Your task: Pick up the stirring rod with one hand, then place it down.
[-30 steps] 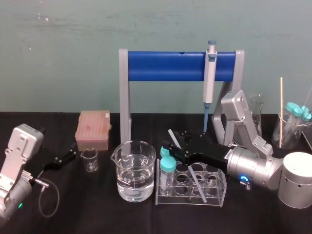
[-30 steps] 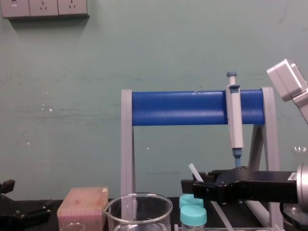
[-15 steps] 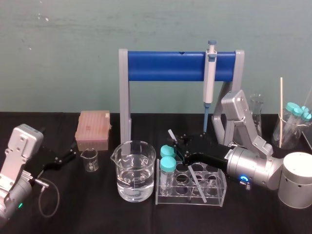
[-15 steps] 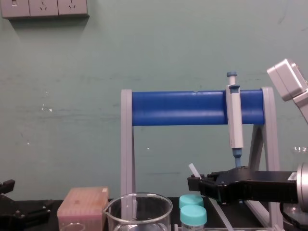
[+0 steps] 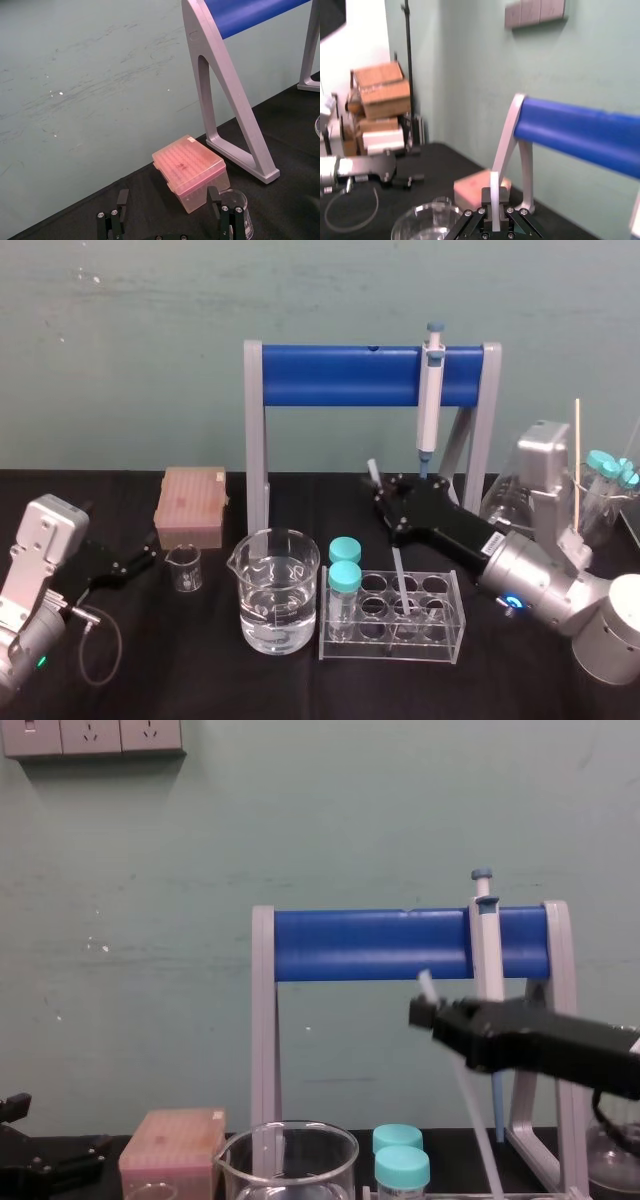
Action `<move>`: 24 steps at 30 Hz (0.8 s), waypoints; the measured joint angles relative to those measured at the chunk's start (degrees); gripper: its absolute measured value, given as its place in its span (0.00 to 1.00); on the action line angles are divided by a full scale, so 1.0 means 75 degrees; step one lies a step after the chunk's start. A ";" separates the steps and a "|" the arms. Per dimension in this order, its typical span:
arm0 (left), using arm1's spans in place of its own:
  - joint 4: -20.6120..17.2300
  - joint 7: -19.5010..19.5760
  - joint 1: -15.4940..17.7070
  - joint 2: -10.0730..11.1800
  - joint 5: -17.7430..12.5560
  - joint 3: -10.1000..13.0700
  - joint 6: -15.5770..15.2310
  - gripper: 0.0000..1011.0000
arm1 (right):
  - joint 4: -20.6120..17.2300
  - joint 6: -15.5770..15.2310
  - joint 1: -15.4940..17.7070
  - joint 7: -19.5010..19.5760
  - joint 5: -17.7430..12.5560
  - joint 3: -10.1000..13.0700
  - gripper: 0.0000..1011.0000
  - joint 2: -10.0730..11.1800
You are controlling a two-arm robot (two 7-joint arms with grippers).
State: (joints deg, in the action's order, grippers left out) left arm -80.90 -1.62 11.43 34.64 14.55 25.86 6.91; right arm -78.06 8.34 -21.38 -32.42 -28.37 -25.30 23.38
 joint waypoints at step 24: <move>0.0000 0.0000 0.0000 0.0000 0.0000 0.0000 0.0000 0.99 | -0.1525 0.0722 0.0525 -0.0182 -0.1192 0.1356 0.07 0.0231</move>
State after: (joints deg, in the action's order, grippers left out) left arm -80.90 -1.62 11.43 34.65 14.55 25.86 6.91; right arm -89.50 13.76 -17.45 -33.79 -37.31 -15.13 25.11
